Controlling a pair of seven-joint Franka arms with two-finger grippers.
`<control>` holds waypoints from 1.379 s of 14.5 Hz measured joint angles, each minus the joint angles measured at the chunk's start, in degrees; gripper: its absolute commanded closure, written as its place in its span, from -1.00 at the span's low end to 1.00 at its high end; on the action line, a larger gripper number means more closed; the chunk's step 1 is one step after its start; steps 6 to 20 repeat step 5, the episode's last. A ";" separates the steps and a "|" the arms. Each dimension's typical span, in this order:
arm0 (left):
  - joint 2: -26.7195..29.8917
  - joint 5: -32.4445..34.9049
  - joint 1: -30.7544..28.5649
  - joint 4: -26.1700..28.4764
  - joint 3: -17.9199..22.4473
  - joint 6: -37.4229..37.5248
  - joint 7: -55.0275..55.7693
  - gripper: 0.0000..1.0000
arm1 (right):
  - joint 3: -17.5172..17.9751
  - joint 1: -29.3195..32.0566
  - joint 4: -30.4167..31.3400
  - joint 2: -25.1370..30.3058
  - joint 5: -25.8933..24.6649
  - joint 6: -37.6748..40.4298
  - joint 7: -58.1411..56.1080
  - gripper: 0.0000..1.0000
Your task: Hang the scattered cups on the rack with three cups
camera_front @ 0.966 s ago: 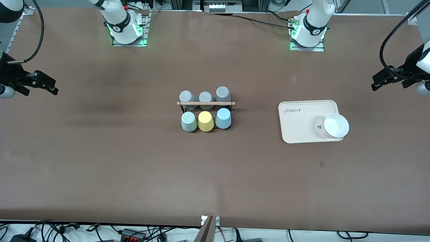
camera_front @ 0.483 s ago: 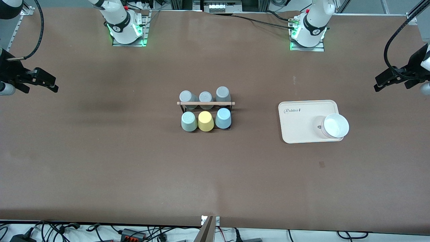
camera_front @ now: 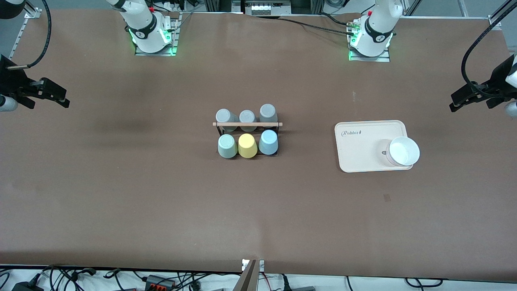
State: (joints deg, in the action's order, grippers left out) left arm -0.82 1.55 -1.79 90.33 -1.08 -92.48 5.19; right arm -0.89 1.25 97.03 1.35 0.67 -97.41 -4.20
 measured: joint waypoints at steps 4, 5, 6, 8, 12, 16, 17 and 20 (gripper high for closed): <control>-0.46 0.00 0.01 0.00 -0.16 0.00 0.00 -1.00 | 0.06 -0.02 0.30 0.00 0.00 0.00 0.00 -1.00; -0.47 0.00 0.00 0.00 -0.17 0.00 0.00 -1.00 | 0.06 -0.02 0.33 0.00 0.00 0.00 0.00 -1.00; -0.47 0.00 0.00 0.00 -0.17 0.00 0.00 -1.00 | 0.06 -0.02 0.33 0.00 0.00 0.00 0.00 -1.00; -0.47 0.00 0.00 0.00 -0.17 0.00 0.00 -1.00 | 0.06 -0.02 0.33 0.00 0.00 0.00 0.00 -1.00; -0.47 0.00 0.00 0.00 -0.17 0.00 0.00 -1.00 | 0.06 -0.02 0.33 0.00 0.00 0.00 0.00 -1.00; -0.47 0.00 0.00 0.00 -0.17 0.00 0.00 -1.00 | 0.06 -0.02 0.33 0.00 0.00 0.00 0.00 -1.00; -0.47 0.00 0.00 0.00 -0.17 0.00 0.00 -1.00 | 0.06 -0.02 0.33 0.00 0.00 0.00 0.00 -1.00; -0.47 0.00 0.00 0.00 -0.17 0.00 0.00 -1.00 | 0.06 -0.02 0.33 0.00 0.00 0.00 0.00 -1.00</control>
